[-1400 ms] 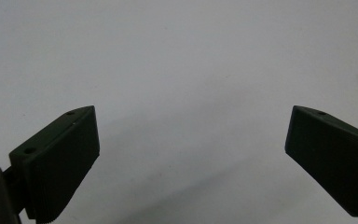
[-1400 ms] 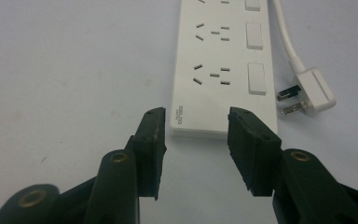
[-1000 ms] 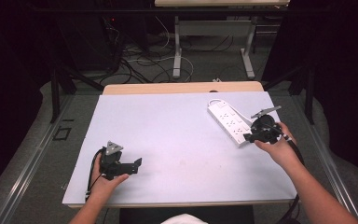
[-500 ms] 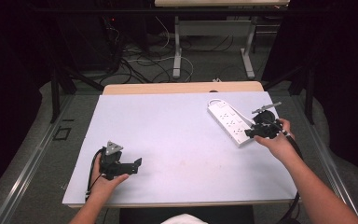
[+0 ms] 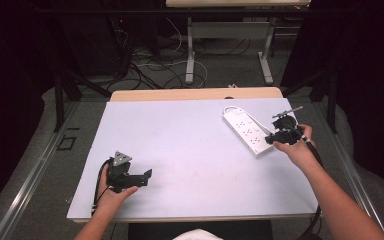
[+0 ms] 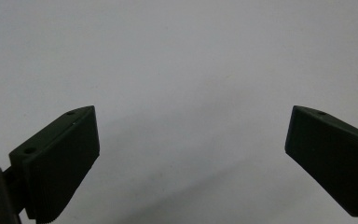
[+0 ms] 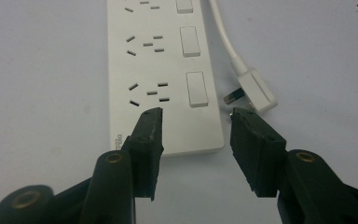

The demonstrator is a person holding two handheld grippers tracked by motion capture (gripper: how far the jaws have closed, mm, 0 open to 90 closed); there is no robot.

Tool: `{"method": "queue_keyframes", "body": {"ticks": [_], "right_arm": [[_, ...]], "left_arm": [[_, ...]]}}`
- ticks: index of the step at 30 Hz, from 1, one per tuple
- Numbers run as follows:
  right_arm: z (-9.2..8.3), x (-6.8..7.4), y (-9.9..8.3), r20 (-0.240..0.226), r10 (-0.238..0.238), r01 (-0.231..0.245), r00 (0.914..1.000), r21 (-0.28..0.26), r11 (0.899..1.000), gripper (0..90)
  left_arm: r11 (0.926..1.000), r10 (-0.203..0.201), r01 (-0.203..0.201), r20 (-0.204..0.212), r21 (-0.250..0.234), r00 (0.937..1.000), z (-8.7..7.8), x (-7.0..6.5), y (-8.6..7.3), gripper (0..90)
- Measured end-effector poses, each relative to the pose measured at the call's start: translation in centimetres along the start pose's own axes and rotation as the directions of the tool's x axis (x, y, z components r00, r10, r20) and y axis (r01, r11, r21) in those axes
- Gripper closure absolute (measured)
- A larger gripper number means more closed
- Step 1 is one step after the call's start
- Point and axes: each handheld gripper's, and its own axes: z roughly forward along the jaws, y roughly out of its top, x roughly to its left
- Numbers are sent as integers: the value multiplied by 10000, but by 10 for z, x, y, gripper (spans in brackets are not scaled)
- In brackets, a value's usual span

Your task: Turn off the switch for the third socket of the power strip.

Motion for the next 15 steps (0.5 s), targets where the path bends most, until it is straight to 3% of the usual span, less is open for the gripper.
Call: {"method": "queue_keyframes", "body": {"ticks": [15], "right_arm": [[9, -13, 7, 196, 602, -602, 9980, -4, 9982, 580]], "left_arm": [[10000, -6, 6, 8, -4, 10000, 0, 0, 0, 28]]}}
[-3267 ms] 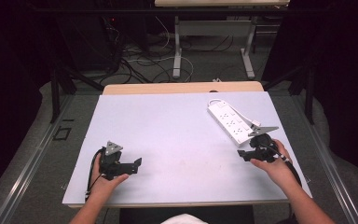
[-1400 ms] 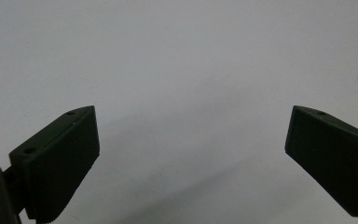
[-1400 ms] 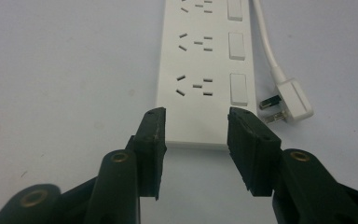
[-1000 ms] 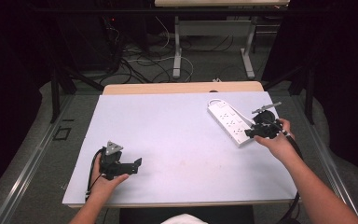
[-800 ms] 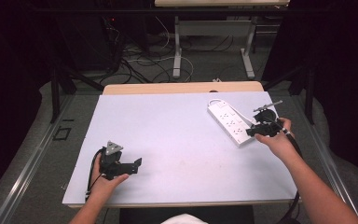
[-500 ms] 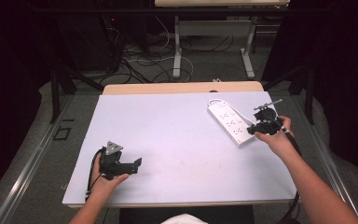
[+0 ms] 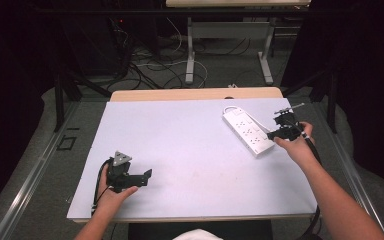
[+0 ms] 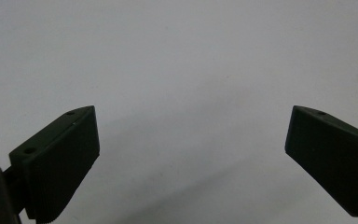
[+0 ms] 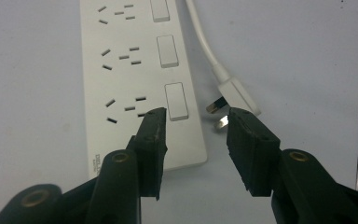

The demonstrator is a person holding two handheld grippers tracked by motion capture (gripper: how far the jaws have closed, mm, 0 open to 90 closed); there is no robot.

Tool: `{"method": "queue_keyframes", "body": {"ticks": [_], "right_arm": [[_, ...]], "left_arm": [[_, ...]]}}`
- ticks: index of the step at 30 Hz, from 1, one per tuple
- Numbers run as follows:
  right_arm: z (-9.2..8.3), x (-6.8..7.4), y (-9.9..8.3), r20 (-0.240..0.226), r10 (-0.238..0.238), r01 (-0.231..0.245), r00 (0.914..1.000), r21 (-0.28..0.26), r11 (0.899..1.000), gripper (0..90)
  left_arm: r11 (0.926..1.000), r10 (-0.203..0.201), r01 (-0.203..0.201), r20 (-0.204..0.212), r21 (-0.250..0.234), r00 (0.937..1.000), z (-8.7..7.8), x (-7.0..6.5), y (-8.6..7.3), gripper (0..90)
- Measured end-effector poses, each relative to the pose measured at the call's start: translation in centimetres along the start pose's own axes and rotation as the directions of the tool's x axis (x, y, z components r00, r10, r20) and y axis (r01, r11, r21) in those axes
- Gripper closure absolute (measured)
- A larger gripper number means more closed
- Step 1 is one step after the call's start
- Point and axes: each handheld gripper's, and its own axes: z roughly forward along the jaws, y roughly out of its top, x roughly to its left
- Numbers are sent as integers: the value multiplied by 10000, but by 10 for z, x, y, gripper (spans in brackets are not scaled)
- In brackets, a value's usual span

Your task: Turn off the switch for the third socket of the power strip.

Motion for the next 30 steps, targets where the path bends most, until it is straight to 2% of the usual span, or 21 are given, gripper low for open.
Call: {"method": "queue_keyframes", "body": {"ticks": [13, 30], "right_arm": [[5, -8, 5, 74, 439, -438, 9990, -196, 9988, 626], [18, -13, 8, 45, 869, -869, 9962, 7, 9962, 661]], "left_arm": [[10000, 46, -46, -9, 63, 10000, 0, 0, 0, 28], [9999, -57, 56, 55, 146, 10000, 0, 0, 0, 29]]}}
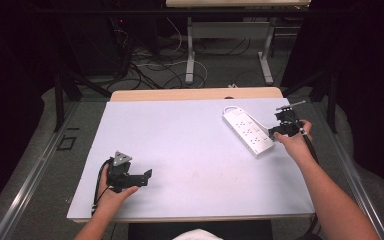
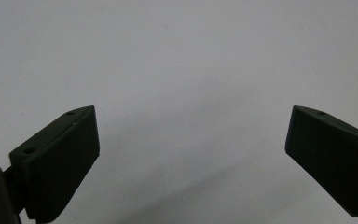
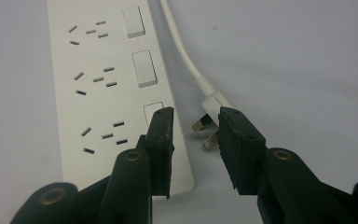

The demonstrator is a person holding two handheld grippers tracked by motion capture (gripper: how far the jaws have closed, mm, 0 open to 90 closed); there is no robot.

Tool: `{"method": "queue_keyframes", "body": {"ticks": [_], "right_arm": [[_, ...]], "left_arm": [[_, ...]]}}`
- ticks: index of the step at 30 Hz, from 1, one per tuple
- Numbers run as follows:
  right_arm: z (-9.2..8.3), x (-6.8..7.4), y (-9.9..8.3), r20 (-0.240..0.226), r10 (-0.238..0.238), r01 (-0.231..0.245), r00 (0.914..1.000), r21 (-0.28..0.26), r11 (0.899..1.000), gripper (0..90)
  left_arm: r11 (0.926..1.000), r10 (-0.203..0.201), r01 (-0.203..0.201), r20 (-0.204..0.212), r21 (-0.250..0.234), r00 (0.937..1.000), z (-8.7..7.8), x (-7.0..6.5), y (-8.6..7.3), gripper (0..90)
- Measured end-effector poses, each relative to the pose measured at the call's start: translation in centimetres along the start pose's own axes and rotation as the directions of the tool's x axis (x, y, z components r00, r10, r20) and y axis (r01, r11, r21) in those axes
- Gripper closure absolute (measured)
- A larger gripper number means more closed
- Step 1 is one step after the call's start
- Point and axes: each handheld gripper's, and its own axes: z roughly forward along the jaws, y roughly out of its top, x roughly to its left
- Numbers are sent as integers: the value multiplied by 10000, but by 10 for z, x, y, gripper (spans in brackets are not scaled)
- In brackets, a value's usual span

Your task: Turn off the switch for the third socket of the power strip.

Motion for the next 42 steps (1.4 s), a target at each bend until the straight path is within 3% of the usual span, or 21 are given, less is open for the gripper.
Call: {"method": "queue_keyframes", "body": {"ticks": [19, 30, 42], "right_arm": [[12, -6, 2, -139, 469, -466, 9988, 167, 9988, 694], [18, 0, 3, -340, 623, -608, 9975, 437, 9972, 767], [23, 4, 1, -522, 422, -394, 9977, 523, 9979, 806]], "left_arm": [[10000, -11, 11, -10, 4, 10000, 1, 0, 0, 29], [10000, 69, -69, -27, -32, 10000, 1, 0, 0, 29], [10000, 1, -1, -20, 10, 10000, 1, 0, 0, 29]]}}
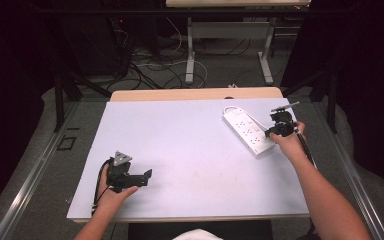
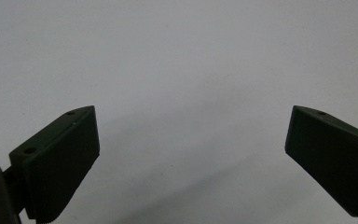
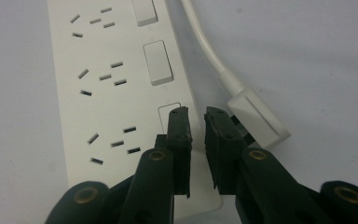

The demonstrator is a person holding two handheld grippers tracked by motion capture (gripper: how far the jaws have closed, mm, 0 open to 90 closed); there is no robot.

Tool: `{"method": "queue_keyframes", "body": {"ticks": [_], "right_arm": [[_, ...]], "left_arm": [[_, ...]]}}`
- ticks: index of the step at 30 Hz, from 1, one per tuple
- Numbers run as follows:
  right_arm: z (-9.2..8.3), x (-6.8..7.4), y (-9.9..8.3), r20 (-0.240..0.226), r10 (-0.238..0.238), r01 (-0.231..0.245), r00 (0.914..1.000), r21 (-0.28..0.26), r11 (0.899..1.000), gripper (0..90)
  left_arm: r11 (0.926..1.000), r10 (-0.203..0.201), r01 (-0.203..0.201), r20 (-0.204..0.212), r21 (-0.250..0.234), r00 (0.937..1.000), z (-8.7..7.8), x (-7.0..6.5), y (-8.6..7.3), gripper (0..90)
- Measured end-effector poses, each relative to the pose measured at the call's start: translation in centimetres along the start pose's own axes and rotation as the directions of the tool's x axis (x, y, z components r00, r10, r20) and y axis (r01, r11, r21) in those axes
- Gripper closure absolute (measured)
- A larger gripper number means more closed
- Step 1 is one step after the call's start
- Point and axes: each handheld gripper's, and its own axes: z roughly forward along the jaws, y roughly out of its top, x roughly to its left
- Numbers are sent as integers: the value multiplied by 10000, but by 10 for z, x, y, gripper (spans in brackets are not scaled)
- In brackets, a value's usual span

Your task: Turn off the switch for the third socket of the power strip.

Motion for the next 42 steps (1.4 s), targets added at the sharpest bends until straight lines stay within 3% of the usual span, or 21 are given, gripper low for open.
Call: {"method": "queue_keyframes", "body": {"ticks": [12, 16, 19, 21, 29, 36, 42], "right_arm": [[3, 3, 0, -340, -5, 9, 9994, 121, 9999, 845], [3, 4, 0, -138, -30, 31, 9999, 82, 10000, 845], [4, 2, -1, -433, 73, -72, 9990, 8, 10000, 845], [2, 2, 0, -274, 60, -54, 9996, 230, 9997, 845], [2, 1, -1, -317, 24, -20, 9995, 121, 9999, 849], [2, 0, -3, -347, 410, -407, 9986, 73, 9991, 855], [3, 0, -4, -289, 185, -180, 9994, 163, 9997, 892]], "left_arm": [[10000, 72, -72, -2, -34, 10000, 0, 0, 0, 29], [10000, 88, -88, -11, -6, 10000, 0, 0, 0, 29], [10000, 6, -6, 4, -5, 10000, 0, 0, 0, 29], [10000, 5, -5, 2, -2, 10000, 0, 0, 0, 28], [10000, 22, -22, 9, 4, 10000, 0, 0, 0, 29], [10000, 19, -19, 15, 3, 10000, 0, 0, 0, 29], [10000, 35, -35, 10, 2, 10000, -1, 0, 0, 28]]}}
